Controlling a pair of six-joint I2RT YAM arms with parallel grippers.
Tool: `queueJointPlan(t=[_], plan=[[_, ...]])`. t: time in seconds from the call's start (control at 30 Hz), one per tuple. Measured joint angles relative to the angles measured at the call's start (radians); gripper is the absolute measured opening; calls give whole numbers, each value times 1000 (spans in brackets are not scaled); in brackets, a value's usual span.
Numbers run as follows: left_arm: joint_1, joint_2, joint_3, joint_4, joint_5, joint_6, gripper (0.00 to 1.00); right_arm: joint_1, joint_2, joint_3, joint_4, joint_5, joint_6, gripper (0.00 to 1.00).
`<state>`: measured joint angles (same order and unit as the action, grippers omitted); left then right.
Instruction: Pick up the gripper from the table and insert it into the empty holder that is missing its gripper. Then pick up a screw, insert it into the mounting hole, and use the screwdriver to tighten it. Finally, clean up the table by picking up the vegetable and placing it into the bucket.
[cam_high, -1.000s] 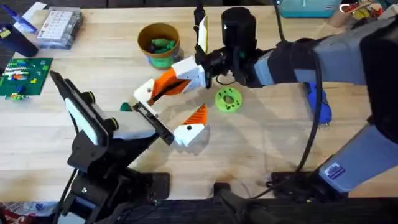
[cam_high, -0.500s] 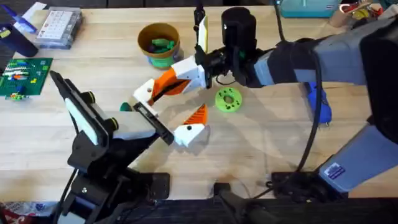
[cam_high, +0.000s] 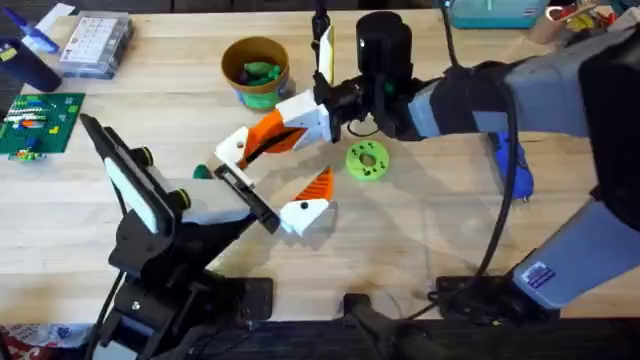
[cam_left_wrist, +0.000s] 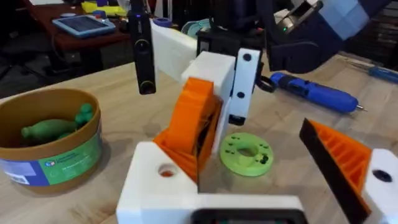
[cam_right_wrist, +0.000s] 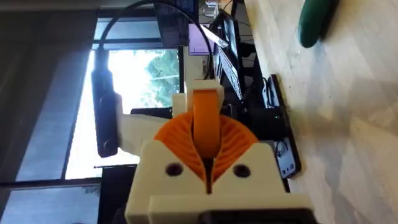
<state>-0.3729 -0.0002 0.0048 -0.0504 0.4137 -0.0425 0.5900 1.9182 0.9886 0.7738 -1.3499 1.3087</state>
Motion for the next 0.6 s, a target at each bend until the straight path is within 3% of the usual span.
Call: queueJointPlan(t=[0.13, 0.6], plan=[[0, 0, 0, 0, 0, 0, 990, 0, 0, 0, 0, -1, 0, 57], [0, 0, 0, 0, 1, 1, 990, 0, 0, 0, -1, 0, 1, 78]])
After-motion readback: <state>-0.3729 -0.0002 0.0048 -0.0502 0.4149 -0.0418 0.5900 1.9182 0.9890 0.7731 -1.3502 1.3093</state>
